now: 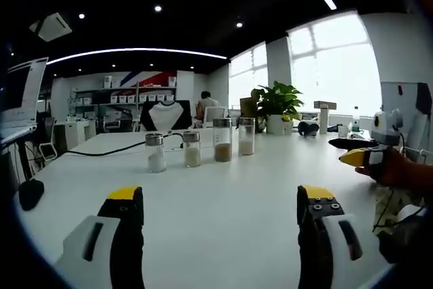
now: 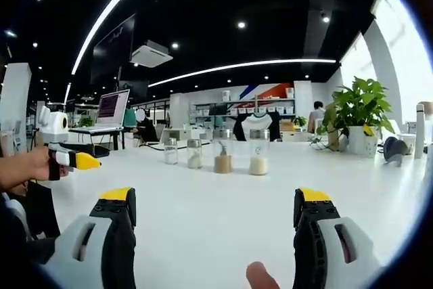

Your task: Rotate the seasoning bottle until the label or dispensing opening points toward the visible target arrow and the bottle remains upright within the marked orientation range

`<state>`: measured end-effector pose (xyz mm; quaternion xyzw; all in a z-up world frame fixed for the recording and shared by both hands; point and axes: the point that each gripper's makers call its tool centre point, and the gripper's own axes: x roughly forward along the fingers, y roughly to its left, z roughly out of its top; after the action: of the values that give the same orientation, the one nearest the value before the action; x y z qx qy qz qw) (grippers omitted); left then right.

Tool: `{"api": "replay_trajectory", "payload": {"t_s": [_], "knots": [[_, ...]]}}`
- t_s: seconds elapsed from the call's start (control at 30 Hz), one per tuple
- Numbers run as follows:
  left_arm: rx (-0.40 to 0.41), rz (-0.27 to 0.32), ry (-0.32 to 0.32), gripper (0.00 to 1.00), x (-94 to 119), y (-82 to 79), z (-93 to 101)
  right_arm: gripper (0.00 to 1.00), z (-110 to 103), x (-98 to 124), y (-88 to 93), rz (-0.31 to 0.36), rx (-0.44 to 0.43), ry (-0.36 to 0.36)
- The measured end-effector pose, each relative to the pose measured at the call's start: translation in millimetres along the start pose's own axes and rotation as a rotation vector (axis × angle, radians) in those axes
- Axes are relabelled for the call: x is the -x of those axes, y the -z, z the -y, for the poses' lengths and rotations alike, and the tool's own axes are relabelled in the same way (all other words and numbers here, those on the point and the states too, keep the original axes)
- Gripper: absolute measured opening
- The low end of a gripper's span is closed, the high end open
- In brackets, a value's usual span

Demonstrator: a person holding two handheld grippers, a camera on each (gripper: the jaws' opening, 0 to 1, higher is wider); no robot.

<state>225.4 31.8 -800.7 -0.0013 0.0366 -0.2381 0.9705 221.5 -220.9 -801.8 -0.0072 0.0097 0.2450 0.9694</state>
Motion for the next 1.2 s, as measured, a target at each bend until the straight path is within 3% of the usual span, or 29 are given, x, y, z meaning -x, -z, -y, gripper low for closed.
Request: {"api": "replay_trajectory", "payload": {"t_s": [0.7,0.83,1.0,1.2], "knots": [[0.025,0.015,0.011,0.99,-9,-2.2,-4.2,0.99,3,-1,-0.1,-0.016,0.007,0.027],[-0.048,-0.002,-0.006,1.0,-13,-1.2,-6.9,0.99,4,0,-0.1,-0.019,0.012,0.022],[0.005,0.032,-0.006,0.99,-17,-5.7,-8.6,0.99,1,0,-0.4,-0.014,0.005,0.009],[0.009,0.011,0.003,0.99,-20,-0.7,-9.0,0.99,0,-1,2.2,-0.021,0.004,0.003]]}}
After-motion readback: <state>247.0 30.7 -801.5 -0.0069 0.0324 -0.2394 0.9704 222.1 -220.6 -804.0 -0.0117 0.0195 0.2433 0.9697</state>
